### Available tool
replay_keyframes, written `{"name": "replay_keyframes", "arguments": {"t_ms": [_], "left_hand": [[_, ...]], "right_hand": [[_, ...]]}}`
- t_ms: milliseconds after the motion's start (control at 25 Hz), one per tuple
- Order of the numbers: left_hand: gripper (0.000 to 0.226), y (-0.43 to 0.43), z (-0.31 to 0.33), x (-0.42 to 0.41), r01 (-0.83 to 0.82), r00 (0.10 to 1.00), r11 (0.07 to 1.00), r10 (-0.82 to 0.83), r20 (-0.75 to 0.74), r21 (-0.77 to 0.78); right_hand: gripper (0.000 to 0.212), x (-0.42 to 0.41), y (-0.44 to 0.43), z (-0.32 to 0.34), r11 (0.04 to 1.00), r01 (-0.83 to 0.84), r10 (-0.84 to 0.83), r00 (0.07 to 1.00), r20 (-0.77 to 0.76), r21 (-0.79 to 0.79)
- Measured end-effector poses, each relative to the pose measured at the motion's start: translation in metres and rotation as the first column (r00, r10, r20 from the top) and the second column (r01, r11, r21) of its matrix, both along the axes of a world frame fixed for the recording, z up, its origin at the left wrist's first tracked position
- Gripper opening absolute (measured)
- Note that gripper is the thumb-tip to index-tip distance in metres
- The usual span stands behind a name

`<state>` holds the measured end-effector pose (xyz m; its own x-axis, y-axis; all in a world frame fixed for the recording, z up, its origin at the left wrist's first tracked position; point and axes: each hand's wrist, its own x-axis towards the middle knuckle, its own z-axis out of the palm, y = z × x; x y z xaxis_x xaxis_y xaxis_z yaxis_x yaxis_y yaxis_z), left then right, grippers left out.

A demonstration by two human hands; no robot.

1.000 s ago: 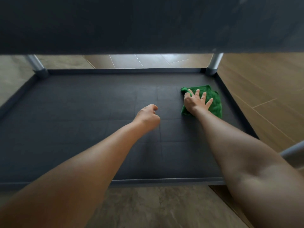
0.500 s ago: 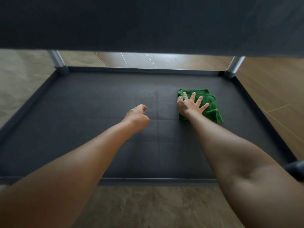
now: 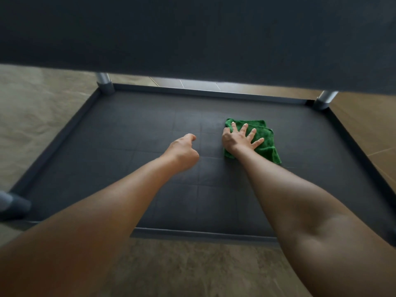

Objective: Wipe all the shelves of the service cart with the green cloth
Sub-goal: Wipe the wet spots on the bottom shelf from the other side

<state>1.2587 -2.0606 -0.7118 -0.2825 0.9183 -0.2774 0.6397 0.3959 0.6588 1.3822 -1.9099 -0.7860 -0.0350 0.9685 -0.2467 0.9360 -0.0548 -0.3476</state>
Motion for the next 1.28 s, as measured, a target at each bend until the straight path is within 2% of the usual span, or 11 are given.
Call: {"name": "replay_keyframes", "arguments": {"t_ms": [440,760,1080,1280], "left_hand": [[0.060,-0.039,-0.004,-0.076,-0.210,0.963,0.977,0.200,0.179,0.037],[0.059,-0.058,-0.015,-0.116,-0.299,0.929,0.953,0.279,0.243,0.050],[0.054,-0.069,-0.020,-0.152,-0.466,0.832,0.883,0.413,0.369,0.062],[0.053,-0.075,-0.028,-0.168,-0.504,0.804,0.862,0.441,0.399,0.061]], "right_hand": [[0.059,-0.092,-0.033,0.008,0.998,-0.051,0.049,0.997,-0.064,-0.035],[0.059,-0.163,-0.057,0.012,0.992,-0.117,0.112,0.989,-0.092,-0.048],[0.056,-0.241,-0.083,0.022,0.977,-0.179,0.148,0.960,-0.239,-0.113],[0.055,-0.274,-0.097,0.026,0.964,-0.223,0.179,0.947,-0.267,-0.145]]}}
